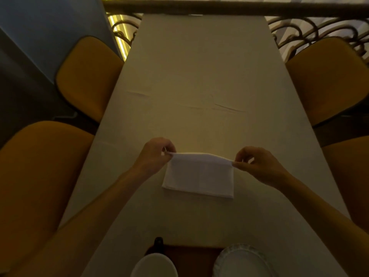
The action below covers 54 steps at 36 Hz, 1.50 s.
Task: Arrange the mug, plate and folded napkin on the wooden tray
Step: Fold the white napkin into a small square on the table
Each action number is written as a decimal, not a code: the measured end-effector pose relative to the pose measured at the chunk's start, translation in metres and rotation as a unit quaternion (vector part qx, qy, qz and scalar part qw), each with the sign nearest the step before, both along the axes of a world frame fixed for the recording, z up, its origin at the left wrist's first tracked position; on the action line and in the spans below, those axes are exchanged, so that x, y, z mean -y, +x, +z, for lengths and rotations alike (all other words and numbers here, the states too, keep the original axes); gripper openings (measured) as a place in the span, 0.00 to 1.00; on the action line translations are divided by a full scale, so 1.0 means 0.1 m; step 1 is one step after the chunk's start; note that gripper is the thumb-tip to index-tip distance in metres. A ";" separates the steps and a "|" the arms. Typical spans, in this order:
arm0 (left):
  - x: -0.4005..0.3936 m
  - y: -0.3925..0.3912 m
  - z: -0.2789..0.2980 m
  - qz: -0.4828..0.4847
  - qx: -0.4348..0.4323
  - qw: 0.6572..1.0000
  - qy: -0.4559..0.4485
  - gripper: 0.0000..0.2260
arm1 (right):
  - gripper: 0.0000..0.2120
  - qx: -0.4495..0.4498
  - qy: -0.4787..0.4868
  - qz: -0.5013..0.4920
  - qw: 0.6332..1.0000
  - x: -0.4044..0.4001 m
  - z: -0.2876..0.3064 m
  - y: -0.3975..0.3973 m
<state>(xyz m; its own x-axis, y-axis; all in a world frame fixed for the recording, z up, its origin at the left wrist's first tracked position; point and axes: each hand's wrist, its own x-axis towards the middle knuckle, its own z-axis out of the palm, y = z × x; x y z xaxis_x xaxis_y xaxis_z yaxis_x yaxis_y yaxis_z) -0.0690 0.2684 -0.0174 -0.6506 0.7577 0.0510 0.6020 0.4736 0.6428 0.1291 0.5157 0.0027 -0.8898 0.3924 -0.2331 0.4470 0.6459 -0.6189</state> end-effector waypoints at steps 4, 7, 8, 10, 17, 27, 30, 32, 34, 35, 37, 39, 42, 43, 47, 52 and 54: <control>0.17 0.17 -0.12 -0.009 -0.016 0.999 -0.049 0.09 | 0.04 0.040 -0.023 0.017 0.999 0.16 -0.06 0.16; 0.28 0.26 -0.22 -0.042 -0.038 0.994 -0.094 0.08 | 0.04 0.068 -0.004 0.044 0.997 0.27 -0.14 0.24; 0.31 0.28 -0.24 -0.052 -0.042 0.993 -0.101 0.08 | 0.05 0.072 0.002 0.052 0.996 0.31 -0.17 0.27; 0.36 0.32 -0.27 -0.068 -0.053 0.990 -0.110 0.08 | 0.07 0.082 0.013 0.068 0.994 0.37 -0.22 0.30; 0.46 0.39 -0.44 -0.086 -0.063 0.982 -0.158 0.06 | 0.04 0.124 0.083 0.125 0.981 0.47 -0.40 0.36; 0.25 0.39 -0.39 -0.087 -0.079 0.986 -0.121 0.09 | 0.09 0.129 0.067 0.053 0.988 0.51 -0.38 0.12; 0.08 0.52 -0.40 -0.113 -0.133 0.978 -0.112 0.15 | 0.07 0.053 0.090 0.029 0.994 0.65 -0.45 -0.02; -0.03 0.64 -0.44 -0.131 -0.160 0.972 -0.110 0.19 | 0.10 0.014 0.113 0.048 0.992 0.79 -0.53 -0.08; -0.13 0.76 -0.52 -0.145 -0.148 0.967 -0.146 0.23 | 0.16 0.005 0.152 0.080 0.985 0.90 -0.62 -0.11; -0.15 0.80 -0.57 -0.146 -0.135 0.965 -0.174 0.24 | 0.17 0.006 0.167 0.086 0.982 0.94 -0.65 -0.12; -0.15 0.81 -0.68 -0.146 -0.118 0.956 -0.225 0.25 | 0.17 0.004 0.194 0.079 0.978 0.95 -0.71 -0.09; -0.11 0.80 -0.75 -0.149 -0.133 0.951 -0.237 0.25 | 0.18 0.004 0.218 0.068 0.974 0.90 -0.74 -0.04; -0.04 0.74 -0.77 -0.144 -0.159 0.949 -0.231 0.28 | 0.20 0.015 0.216 0.037 0.976 0.78 -0.76 0.05; -0.02 0.70 -0.77 -0.139 -0.168 0.950 -0.225 0.28 | 0.21 0.019 0.209 0.022 0.978 0.73 -0.76 0.09; 0.02 0.56 -0.71 -0.112 -0.177 0.951 -0.228 0.26 | 0.23 0.026 0.197 -0.029 0.980 0.52 -0.75 0.23; -0.18 0.46 -0.57 -0.135 -0.125 0.963 -0.199 0.21 | 0.30 0.072 0.173 -0.062 0.980 0.42 -0.76 0.26; -0.33 0.47 -0.49 -0.150 -0.112 0.962 -0.200 0.21 | 0.30 0.080 0.164 -0.060 0.981 0.41 -0.75 0.23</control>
<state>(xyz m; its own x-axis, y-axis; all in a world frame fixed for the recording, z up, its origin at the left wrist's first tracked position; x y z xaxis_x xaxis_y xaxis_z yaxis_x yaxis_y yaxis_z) -0.0224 0.3013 -0.0668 -0.4067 0.8977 -0.1695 0.8523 0.4397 0.2834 0.1519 0.4748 -0.0724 -0.7945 0.5700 -0.2094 0.6070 0.7347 -0.3029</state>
